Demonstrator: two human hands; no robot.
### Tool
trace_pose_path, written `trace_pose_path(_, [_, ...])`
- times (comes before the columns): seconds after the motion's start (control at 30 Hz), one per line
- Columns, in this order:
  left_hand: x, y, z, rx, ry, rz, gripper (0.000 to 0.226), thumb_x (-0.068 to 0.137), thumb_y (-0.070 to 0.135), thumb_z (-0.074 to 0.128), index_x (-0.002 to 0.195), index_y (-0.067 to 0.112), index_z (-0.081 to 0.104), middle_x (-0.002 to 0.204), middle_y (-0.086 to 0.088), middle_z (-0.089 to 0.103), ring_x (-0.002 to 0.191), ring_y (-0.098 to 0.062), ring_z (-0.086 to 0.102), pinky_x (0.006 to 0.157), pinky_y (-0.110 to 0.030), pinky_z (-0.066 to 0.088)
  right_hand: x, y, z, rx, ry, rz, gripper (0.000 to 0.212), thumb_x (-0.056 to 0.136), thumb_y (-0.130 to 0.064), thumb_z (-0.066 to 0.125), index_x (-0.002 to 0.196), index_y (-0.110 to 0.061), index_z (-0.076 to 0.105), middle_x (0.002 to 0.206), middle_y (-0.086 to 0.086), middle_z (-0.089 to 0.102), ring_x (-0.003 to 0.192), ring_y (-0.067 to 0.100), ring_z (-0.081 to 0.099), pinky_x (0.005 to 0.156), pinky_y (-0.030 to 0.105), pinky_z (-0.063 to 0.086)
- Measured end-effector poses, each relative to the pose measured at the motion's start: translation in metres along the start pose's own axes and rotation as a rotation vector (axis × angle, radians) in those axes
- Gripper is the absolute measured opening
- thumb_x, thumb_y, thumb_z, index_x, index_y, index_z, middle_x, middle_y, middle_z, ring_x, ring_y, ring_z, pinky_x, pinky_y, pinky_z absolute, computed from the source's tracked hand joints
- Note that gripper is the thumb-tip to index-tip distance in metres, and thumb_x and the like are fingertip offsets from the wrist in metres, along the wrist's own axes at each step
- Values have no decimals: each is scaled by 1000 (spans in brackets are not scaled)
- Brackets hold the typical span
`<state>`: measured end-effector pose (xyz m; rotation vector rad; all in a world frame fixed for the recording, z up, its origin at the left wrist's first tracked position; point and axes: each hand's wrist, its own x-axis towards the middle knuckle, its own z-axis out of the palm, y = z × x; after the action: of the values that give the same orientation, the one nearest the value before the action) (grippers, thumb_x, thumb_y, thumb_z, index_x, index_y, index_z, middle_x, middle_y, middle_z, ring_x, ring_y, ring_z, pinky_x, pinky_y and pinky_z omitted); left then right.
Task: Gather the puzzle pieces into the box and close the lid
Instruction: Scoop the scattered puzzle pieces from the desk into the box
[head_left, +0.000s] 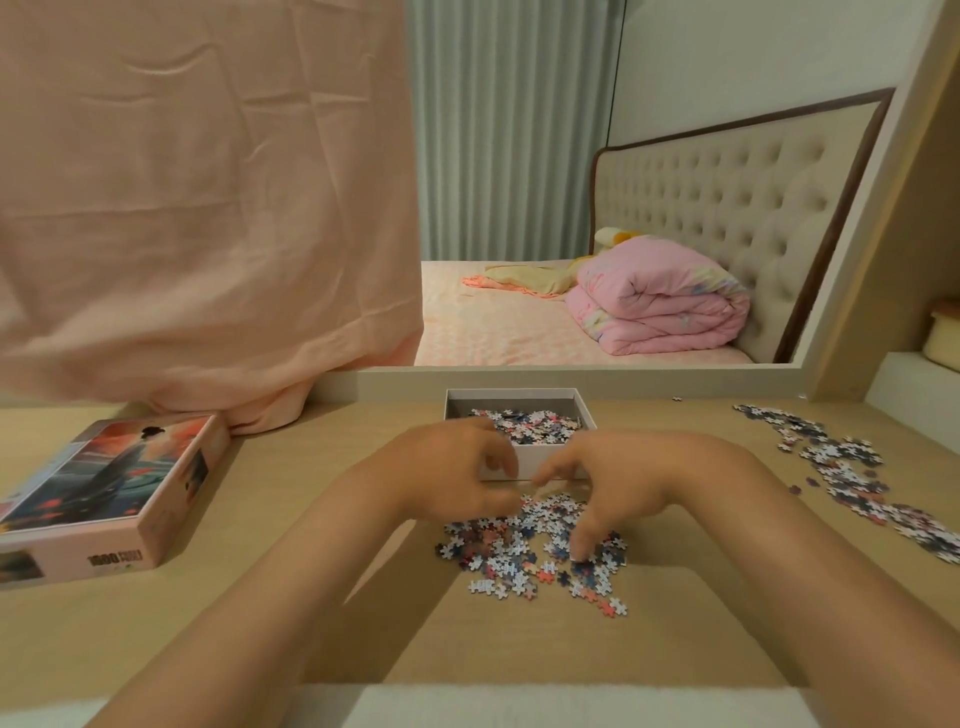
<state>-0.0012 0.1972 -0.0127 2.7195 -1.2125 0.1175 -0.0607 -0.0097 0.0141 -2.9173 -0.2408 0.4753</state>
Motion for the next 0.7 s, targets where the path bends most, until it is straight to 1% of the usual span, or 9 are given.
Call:
trace_pose_path(0.07, [-5, 2, -3, 3, -254, -103, 70, 71, 71, 64, 133, 38, 53, 126, 14, 48, 111, -13, 54, 92, -39, 50, -3, -3, 8, -82, -75, 51, 99, 56, -54, 90, 143, -47, 42, 147, -11, 44, 133, 20, 46, 106, 44, 44])
trace_pose_path(0.13, [-8, 2, 0, 60, -362, -122, 83, 70, 73, 65, 142, 37, 46, 139, 12, 42, 126, -16, 46, 103, -43, 44, -3, -4, 15, -90, -69, 62, 101, 58, -53, 90, 146, -46, 39, 152, -10, 40, 138, 23, 42, 108, 47, 41])
trace_pose_path(0.23, [-8, 2, 6, 51, -315, -75, 66, 80, 62, 65, 140, 36, 51, 137, 10, 44, 124, -16, 47, 103, -41, 44, 1, -3, 19, 0, -19, 40, 81, 70, -46, 86, 142, -40, 48, 146, -7, 49, 131, 22, 49, 106, 44, 43])
trace_pose_path(0.33, [-4, 2, 12, -9, -236, -26, 45, 87, 47, 66, 130, 34, 61, 126, 8, 53, 110, -15, 54, 96, -37, 47, 2, -3, 22, 58, 57, 2, 56, 80, -39, 80, 132, -36, 60, 128, -7, 60, 115, 17, 58, 97, 35, 48])
trace_pose_path(0.4, [-3, -1, 15, -29, -183, -8, 39, 88, 43, 67, 125, 32, 65, 121, 9, 57, 106, -14, 57, 94, -37, 48, 3, -2, 22, 62, 100, -9, 45, 84, -38, 77, 127, -35, 63, 119, -7, 62, 109, 14, 59, 93, 31, 49])
trace_pose_path(0.47, [-3, -3, 15, -61, -169, -32, 46, 85, 48, 67, 128, 32, 61, 120, 10, 57, 106, -13, 57, 94, -37, 49, 2, -1, 21, 91, 103, -5, 52, 85, -39, 76, 133, -32, 59, 125, -5, 62, 113, 14, 59, 97, 32, 48])
trace_pose_path(0.57, [-5, -2, 11, -66, -259, -100, 83, 73, 68, 68, 144, 31, 43, 130, 10, 49, 118, -14, 51, 100, -38, 45, 1, -3, 21, 132, 61, 7, 82, 78, -50, 78, 148, -25, 43, 143, -3, 54, 125, 16, 55, 106, 35, 45])
trace_pose_path(0.6, [-5, 1, 10, -37, -280, -96, 89, 72, 69, 68, 147, 30, 39, 134, 9, 47, 121, -15, 48, 103, -37, 43, 1, -6, 23, 122, 56, 8, 88, 76, -53, 79, 149, -24, 41, 145, -2, 53, 127, 17, 54, 106, 37, 45])
trace_pose_path(0.7, [-5, 6, 14, -30, -242, -44, 69, 81, 56, 69, 141, 28, 51, 130, 6, 48, 117, -15, 50, 101, -35, 44, 6, -17, 31, 103, 102, 9, 76, 78, -52, 78, 143, -25, 50, 135, -2, 61, 114, 18, 61, 96, 36, 51])
